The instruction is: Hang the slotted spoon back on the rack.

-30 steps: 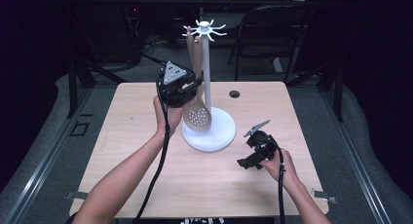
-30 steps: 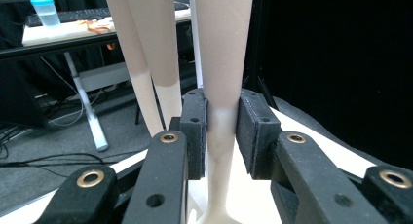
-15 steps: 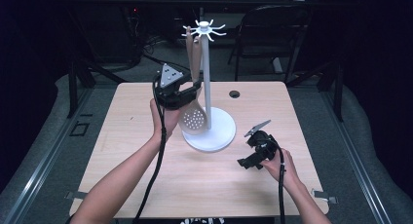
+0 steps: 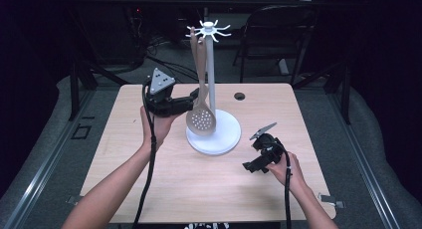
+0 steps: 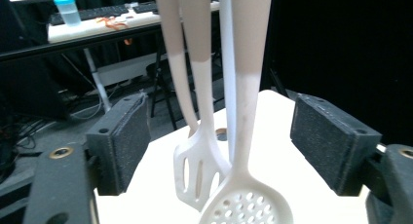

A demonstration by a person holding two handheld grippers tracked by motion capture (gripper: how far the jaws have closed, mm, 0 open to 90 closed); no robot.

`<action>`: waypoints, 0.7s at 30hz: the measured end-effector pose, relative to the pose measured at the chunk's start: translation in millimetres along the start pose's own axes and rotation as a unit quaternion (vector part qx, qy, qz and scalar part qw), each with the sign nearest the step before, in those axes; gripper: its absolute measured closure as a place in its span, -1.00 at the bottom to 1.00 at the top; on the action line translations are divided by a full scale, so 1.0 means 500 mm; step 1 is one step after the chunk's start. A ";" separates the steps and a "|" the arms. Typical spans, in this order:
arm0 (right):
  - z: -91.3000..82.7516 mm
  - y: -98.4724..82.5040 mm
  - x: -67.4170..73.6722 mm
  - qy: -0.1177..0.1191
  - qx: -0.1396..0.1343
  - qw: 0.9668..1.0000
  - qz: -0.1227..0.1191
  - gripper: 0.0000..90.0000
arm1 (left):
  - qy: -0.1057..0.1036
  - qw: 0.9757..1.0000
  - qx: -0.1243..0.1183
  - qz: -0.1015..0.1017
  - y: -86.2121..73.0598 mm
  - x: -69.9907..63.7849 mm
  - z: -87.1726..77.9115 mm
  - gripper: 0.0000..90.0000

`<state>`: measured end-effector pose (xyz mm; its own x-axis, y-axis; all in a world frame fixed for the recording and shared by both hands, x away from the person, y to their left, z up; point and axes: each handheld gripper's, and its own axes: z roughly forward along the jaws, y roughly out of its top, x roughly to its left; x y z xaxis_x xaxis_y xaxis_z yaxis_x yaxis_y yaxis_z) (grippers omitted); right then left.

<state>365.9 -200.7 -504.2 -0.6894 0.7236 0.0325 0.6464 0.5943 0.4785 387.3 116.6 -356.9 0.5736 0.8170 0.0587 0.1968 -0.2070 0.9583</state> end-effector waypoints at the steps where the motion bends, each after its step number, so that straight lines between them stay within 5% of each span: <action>1: 0.001 0.000 0.001 0.002 -0.003 1.000 0.002 -0.95 | 0.000 1.000 0.007 0.003 -0.005 0.003 -0.011 -0.61; 9: -0.002 0.000 0.001 0.000 -0.001 1.000 0.000 -0.95 | 0.017 0.999 0.025 0.025 -0.042 0.020 -0.062 -0.68; 21: 0.000 0.000 0.001 0.000 -0.002 1.000 -0.001 -0.95 | 0.037 0.996 0.081 0.018 -0.130 0.060 -0.120 -0.74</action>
<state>365.4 -200.5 -504.1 -0.6909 0.7223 0.0308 0.6434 0.5948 0.4819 343.7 187.0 -400.8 0.5236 0.8437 0.1183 0.3066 -0.3162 0.8978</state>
